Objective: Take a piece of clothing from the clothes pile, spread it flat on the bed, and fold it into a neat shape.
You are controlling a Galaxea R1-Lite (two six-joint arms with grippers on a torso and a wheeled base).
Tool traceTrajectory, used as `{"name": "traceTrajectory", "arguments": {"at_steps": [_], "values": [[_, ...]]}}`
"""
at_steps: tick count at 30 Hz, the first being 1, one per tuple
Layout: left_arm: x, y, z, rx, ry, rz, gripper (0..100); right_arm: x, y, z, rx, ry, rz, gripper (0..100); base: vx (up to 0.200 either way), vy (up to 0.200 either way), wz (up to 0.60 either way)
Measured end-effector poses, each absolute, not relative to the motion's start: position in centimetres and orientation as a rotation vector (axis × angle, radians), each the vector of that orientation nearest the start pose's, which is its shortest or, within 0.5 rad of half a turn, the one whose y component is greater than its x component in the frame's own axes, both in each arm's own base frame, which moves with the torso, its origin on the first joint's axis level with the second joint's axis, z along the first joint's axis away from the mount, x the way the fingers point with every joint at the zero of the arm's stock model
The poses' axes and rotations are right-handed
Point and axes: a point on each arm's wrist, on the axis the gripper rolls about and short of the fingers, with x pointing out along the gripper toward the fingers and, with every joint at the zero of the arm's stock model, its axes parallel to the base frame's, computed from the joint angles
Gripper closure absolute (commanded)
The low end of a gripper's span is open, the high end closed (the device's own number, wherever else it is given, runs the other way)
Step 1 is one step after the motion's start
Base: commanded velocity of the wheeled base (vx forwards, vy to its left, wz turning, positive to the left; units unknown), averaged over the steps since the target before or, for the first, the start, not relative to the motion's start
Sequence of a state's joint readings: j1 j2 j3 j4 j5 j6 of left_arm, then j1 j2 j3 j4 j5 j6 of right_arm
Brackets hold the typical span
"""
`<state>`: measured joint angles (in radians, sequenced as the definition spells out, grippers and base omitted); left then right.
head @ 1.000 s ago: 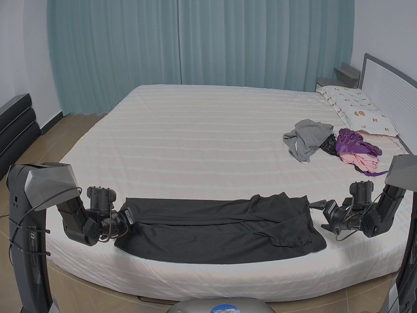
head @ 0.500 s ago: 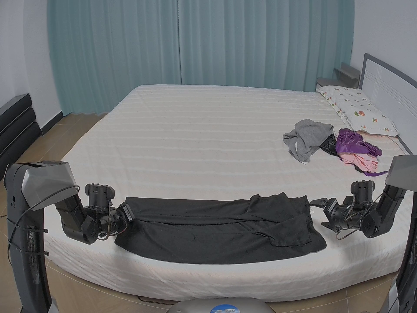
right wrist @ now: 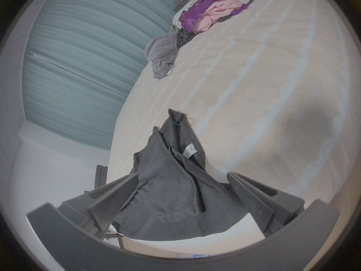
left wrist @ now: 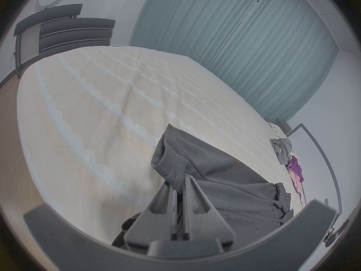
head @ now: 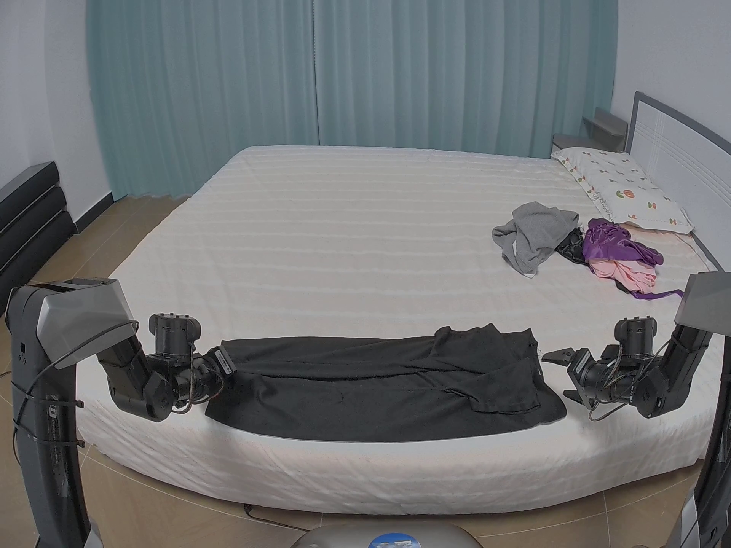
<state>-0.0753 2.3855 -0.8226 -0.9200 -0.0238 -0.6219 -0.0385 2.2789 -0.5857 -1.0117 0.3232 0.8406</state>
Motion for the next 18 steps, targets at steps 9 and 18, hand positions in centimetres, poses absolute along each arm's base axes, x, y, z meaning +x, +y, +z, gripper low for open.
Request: {"name": "traceTrajectory", "arguments": {"at_steps": [9, 18], "values": [[37.8, -3.1, -2.5, -0.602, 0.635, 0.106, 100, 32.7, -0.5, -1.9, 0.925, 0.754, -0.026, 0, 0.0, -0.089, 0.0], [37.6, -3.4, -1.2, -0.611, 0.611, 0.094, 100, 32.8, -0.5, -1.8, 0.925, 0.753, -0.025, 0, 0.0, -0.2, 0.0]]}}
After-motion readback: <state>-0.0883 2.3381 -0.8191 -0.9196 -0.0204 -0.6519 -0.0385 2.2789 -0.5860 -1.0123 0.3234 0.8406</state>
